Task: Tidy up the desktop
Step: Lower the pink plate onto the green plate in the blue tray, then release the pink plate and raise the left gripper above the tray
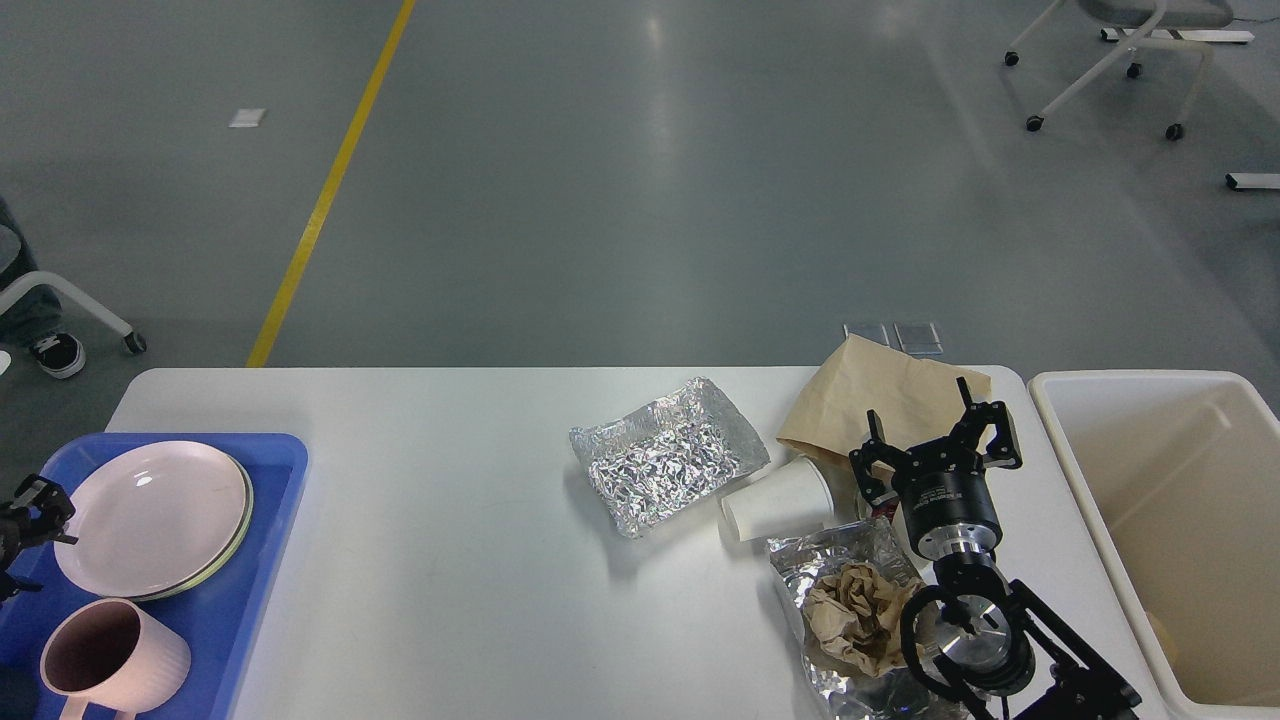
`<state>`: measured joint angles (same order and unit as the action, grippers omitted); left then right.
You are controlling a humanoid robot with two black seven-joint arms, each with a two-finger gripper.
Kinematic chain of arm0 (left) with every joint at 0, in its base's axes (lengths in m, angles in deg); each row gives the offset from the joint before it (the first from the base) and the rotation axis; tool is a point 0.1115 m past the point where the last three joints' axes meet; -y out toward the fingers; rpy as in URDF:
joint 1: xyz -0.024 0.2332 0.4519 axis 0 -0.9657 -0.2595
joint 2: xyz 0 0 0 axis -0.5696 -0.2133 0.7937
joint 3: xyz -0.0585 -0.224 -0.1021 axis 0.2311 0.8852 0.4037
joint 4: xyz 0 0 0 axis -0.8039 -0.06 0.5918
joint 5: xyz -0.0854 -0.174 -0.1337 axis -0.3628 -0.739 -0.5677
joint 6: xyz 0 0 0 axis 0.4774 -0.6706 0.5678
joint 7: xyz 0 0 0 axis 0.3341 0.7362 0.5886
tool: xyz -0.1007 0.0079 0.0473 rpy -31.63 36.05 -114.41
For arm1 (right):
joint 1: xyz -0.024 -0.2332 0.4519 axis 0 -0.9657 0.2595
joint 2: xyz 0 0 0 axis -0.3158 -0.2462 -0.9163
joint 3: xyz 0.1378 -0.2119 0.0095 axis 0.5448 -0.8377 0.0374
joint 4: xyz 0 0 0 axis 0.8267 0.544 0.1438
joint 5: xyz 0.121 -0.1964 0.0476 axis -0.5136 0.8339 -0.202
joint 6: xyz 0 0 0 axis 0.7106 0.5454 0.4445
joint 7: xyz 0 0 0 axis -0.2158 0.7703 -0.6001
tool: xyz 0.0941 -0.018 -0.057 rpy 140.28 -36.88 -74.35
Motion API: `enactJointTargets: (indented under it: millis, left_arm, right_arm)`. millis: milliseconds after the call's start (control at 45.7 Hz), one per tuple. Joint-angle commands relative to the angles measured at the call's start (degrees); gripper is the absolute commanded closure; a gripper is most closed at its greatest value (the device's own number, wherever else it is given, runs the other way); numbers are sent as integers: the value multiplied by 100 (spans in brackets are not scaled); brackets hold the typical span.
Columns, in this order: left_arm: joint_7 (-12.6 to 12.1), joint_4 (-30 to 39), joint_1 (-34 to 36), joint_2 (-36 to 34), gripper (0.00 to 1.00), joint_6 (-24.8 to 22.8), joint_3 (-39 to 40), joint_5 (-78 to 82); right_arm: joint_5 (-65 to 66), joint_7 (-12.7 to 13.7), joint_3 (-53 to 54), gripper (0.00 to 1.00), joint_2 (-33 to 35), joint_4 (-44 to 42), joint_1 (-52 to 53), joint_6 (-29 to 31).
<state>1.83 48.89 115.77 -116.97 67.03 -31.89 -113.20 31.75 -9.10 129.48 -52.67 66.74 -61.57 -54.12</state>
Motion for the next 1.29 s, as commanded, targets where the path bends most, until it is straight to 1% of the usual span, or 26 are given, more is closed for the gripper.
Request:
enactJointTargets:
  millis: [0,88,175,263,394,460,482,547,657,766,854,942,1007,1095,1161,1270]
  left_arm:
    - [-46,1,6,-20,19,1,0,-1]
    - [-55,45,76,-47,16,-43,0,-1]
    - [-37,45,155,-47,4,-52,52,-10]
    - [-37,45,339,-99,4,-78,149,-10]
    - [-2,45,823,-213,4,-87,184,-27]
    - [24,45,850,-362,4,-87,420,-27]
    - [-19,45,850,-407,4,-87,561,-27]
    - [-28,45,841,-530,4,-95,1140,-36]
    - [-37,54,648,-802,4,-183,2475,-28]
    - [156,54,165,-873,4,-560,3943,-45]
    - [375,45,-266,-891,4,-964,5383,-45]
    - [455,45,-679,-864,4,-1352,6615,-45]
    - [455,54,-916,-794,4,-1379,7196,-27]
    - [516,54,-1101,-540,4,-1370,7724,-45]
    - [771,37,-1303,-355,4,-1361,8058,-45]
    - [1307,28,-1804,93,4,-1221,8866,-36]
  right_arm:
    - [7,5,1,0,0,0,0,0]
    - [-2,-4,1,0,0,0,0,0]
    - [-2,-4,1,0,0,0,0,0]
    - [7,5,1,0,0,0,0,0]
    - [-2,-4,1,0,0,0,0,0]
    - [-2,5,1,0,0,0,0,0]
    - [7,5,1,0,0,0,0,0]
    - [7,-4,1,0,0,0,0,0]
    - [-2,-4,1,0,0,0,0,0]
    - [-2,5,1,0,0,0,0,0]
    - [7,-4,1,0,0,0,0,0]
    - [7,-4,1,0,0,0,0,0]
    - [7,5,1,0,0,0,0,0]
    - [-2,-4,1,0,0,0,0,0]
    - [-2,-4,1,0,0,0,0,0]
    - [-2,-4,1,0,0,0,0,0]
